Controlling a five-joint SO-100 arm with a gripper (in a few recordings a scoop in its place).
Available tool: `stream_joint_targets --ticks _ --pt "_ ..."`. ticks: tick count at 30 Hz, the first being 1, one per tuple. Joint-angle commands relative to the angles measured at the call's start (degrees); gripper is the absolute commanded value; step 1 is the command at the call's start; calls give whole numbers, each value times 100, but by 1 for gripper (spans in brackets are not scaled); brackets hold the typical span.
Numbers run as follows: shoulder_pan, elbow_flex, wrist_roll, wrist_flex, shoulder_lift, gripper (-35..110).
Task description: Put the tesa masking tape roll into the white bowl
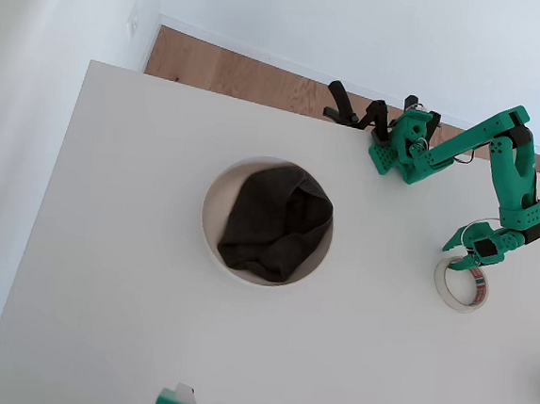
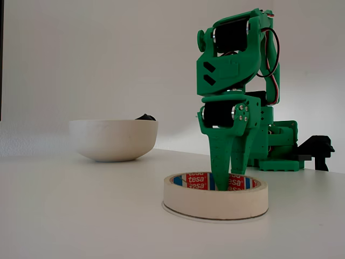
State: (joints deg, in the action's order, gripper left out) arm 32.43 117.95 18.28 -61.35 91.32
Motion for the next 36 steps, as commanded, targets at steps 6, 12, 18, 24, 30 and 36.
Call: stream_joint_targets --ticks 6,12,18,24,30,36 --pt "158 -237 26 -35 105 -1" --pt "185 -237 97 -18 105 -8" --pt "176 -211 123 18 246 -8" --pt "79 -211 44 -202 1169 -8" --pt "-387 -220 -246 -536 2602 -8" --pt "-976 -246 -510 -932 3727 -8"
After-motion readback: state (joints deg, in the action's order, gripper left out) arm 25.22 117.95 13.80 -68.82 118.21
